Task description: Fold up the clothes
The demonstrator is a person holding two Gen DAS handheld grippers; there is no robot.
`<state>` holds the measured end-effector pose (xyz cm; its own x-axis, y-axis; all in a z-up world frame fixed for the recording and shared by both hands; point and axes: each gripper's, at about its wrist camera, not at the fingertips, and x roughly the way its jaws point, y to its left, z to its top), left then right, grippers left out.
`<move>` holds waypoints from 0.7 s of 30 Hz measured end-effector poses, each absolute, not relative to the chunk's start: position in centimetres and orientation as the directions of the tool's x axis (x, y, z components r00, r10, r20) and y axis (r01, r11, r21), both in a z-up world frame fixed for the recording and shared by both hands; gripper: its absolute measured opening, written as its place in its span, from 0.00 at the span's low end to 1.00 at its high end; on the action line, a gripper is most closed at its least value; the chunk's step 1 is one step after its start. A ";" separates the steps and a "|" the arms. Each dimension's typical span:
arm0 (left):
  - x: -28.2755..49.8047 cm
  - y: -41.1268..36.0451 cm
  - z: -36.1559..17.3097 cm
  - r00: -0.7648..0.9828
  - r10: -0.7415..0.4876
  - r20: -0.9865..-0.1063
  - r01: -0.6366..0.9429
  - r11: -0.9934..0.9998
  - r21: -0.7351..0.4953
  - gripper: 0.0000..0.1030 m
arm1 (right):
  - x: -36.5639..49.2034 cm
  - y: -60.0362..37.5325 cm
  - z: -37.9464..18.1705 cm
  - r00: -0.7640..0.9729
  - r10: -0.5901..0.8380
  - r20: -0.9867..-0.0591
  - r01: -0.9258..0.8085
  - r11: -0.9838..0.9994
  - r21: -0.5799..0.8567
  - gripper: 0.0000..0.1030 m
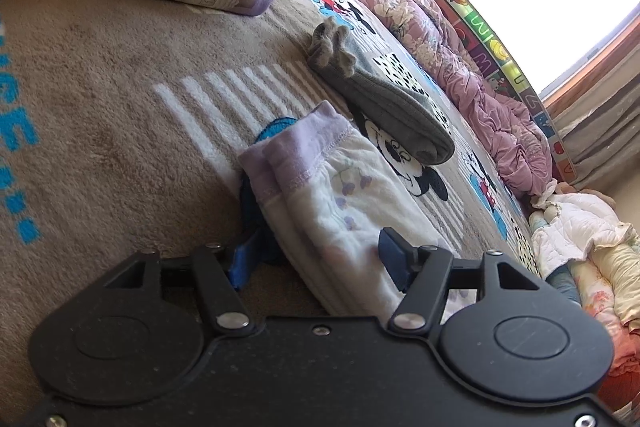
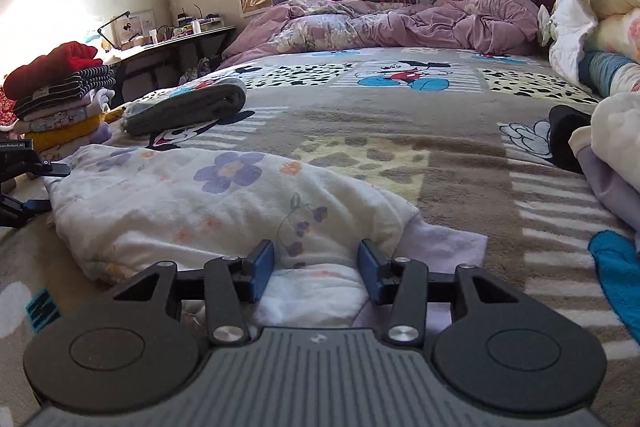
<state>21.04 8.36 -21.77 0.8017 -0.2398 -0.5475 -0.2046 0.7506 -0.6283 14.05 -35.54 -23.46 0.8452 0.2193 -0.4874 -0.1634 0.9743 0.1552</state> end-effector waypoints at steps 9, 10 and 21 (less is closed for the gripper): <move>21.0 8.8 -20.7 0.851 -0.241 -0.467 -0.156 0.734 -0.661 0.19 | 13.9 -36.0 -23.4 0.847 0.237 -0.475 -0.162 0.967 0.195 0.46; 20.8 8.3 -19.8 0.862 -0.226 -0.454 -0.134 0.762 -0.633 0.19 | 13.9 -36.0 -23.4 0.848 0.238 -0.475 -0.162 0.967 0.195 0.46; 16.8 -4.8 -10.3 0.944 -0.210 -0.255 0.148 0.959 -0.242 0.16 | 13.6 -38.5 -23.0 0.851 0.322 -0.414 -0.175 0.918 0.355 0.46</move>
